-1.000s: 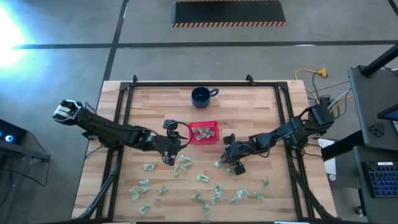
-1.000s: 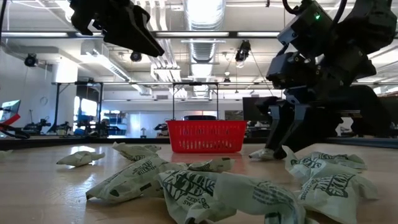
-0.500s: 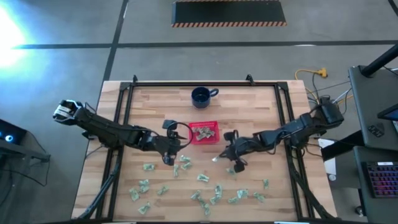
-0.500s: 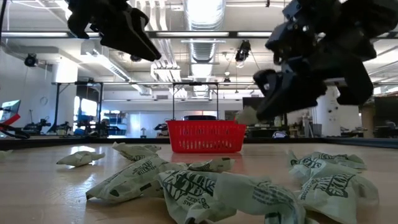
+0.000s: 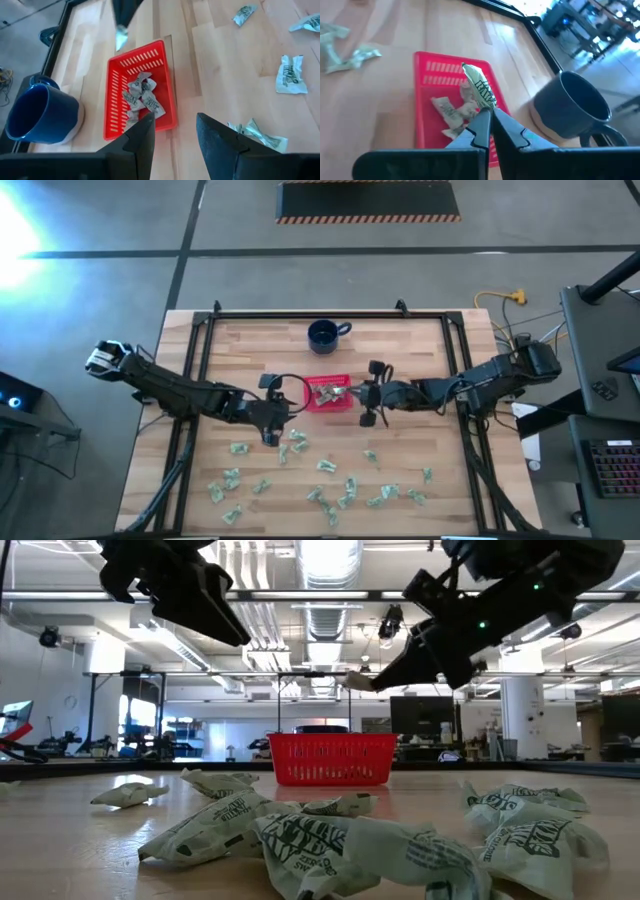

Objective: Pick and place items into bin
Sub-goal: Put the stevia packet into the red bin

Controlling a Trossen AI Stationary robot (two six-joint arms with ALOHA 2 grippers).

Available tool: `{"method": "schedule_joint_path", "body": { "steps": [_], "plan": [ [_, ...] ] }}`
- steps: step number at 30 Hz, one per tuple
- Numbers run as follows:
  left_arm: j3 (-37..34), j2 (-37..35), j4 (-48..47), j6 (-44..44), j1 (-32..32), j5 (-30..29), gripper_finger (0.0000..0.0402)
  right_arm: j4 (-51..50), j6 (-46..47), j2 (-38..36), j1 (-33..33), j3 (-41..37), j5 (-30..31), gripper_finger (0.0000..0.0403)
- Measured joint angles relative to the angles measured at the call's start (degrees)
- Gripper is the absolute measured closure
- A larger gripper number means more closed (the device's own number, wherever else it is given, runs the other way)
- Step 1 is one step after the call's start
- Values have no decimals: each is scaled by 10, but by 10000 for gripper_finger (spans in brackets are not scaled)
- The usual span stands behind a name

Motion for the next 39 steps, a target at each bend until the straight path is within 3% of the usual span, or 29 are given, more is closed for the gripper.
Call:
{"method": "schedule_joint_path", "body": {
  "steps": [8,12,21,29,34,39],
  "plan": [
    [0,0,-4,-1,-2,0,273,-3,5,41,-26,31,-2,394],
    [0,0,-4,-1,-2,0,273,-14,4,64,-33,51,-33,387],
    [-1,0,-31,-31,-2,26,273,-40,-10,82,-34,76,-41,313],
    [-1,0,-140,-176,-12,159,273,-65,-43,50,-27,71,-72,276],
    [-1,0,-251,-304,-61,165,274,-83,-55,45,-24,68,-116,277],
    [-2,0,-284,-412,-120,165,275,-85,-64,44,-23,66,-159,286]
  ]
}}
